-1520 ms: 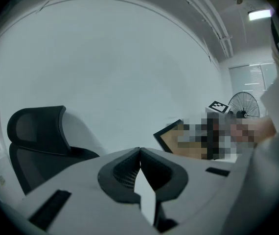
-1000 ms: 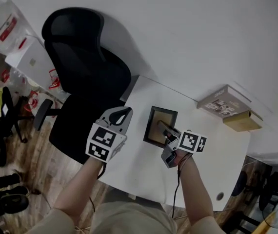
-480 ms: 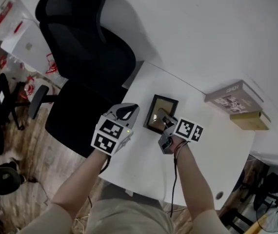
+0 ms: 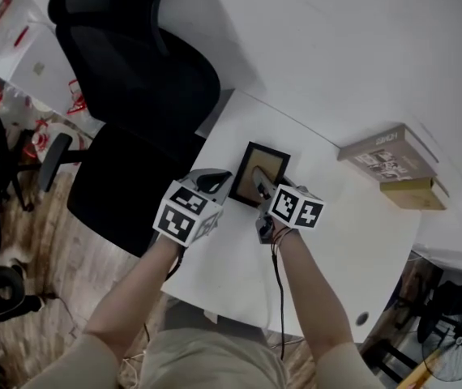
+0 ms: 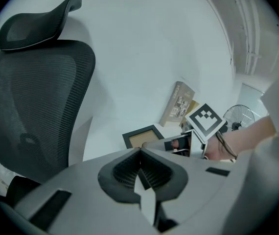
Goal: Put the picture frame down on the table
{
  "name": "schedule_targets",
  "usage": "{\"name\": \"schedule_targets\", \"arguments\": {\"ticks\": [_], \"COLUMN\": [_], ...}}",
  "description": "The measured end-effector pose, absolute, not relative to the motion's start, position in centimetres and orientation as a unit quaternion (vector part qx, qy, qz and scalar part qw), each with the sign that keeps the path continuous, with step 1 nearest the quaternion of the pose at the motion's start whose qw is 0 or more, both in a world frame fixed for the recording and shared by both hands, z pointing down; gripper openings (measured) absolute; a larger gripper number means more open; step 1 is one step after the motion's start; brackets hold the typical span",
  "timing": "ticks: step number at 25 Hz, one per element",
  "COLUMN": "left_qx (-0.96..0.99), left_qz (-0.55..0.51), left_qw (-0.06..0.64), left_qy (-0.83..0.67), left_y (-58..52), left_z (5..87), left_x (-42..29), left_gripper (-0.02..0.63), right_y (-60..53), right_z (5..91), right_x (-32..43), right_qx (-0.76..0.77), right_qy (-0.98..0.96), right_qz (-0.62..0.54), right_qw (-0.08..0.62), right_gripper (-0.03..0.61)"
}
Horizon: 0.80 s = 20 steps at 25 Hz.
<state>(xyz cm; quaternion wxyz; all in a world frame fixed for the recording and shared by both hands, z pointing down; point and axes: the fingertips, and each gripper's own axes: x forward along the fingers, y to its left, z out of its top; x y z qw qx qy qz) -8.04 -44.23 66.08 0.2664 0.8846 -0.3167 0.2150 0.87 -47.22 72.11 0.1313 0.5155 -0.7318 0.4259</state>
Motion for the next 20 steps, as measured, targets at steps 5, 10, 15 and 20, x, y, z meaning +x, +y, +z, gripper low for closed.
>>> {"name": "schedule_targets", "arguments": {"ticks": [5,10,15,20], "left_qx": [0.881,0.88,0.885,0.89], "left_qz": [0.231,0.239,0.238,0.228], "left_qw": [0.269,0.259,0.239,0.218], "left_qy": [-0.313,-0.317,-0.32,-0.329], "left_y": [-42.9,-42.1,-41.4,-40.9], "left_z": [66.5,65.5,63.2,60.0], "left_x": [-8.4,-9.1,-9.7,-10.3], "left_gripper": [0.021,0.021,0.021,0.021], "right_y": [-46.5,-46.3,-45.6,-44.9], "right_z": [72.9,71.8,69.9,66.1], "right_x": [1.2,1.5,1.8,2.0], "right_qx": [0.533,0.543,0.547,0.55], "right_qy": [-0.724,-0.719,-0.721,-0.735], "right_qz": [0.382,0.367,0.347,0.319], "right_qw": [0.215,0.231,0.245,0.236], "right_gripper": [0.279,0.296,0.299,0.298]}}
